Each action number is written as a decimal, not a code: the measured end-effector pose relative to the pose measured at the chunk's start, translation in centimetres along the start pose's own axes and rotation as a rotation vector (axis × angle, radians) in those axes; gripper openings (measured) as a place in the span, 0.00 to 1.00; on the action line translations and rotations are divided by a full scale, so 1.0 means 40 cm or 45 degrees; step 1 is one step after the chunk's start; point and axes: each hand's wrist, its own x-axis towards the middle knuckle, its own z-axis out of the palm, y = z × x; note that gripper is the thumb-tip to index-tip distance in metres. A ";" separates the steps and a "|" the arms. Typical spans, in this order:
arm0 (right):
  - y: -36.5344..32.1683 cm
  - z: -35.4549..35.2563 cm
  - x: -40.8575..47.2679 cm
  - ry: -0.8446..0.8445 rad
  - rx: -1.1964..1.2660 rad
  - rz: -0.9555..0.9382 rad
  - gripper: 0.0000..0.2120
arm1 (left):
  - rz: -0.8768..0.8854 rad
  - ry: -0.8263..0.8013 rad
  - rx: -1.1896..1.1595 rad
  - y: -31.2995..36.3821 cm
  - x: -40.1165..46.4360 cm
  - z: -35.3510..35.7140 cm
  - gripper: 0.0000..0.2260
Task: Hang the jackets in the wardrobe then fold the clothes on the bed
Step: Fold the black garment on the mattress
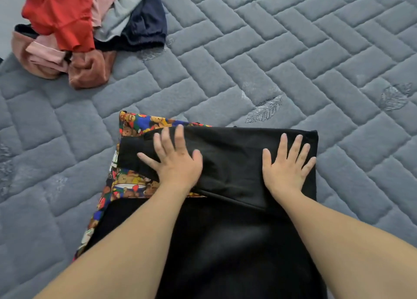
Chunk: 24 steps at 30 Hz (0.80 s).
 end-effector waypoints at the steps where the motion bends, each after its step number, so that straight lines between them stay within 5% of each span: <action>1: 0.002 -0.003 0.016 0.027 0.012 -0.001 0.33 | 0.043 -0.156 0.040 0.031 -0.004 0.032 0.35; 4: 0.011 -0.005 0.065 0.068 0.039 0.009 0.33 | -0.080 -0.591 0.090 0.077 0.023 0.099 0.42; 7: 0.017 0.018 0.089 0.067 0.001 0.009 0.34 | -0.217 -0.748 0.164 0.077 0.054 0.124 0.46; 17: 0.013 0.078 0.127 0.154 0.049 -0.039 0.36 | -0.560 -0.746 0.254 0.152 0.090 0.154 0.55; 24: 0.018 0.093 0.141 0.234 0.033 -0.048 0.35 | -0.573 -0.660 0.318 0.169 0.090 0.167 0.53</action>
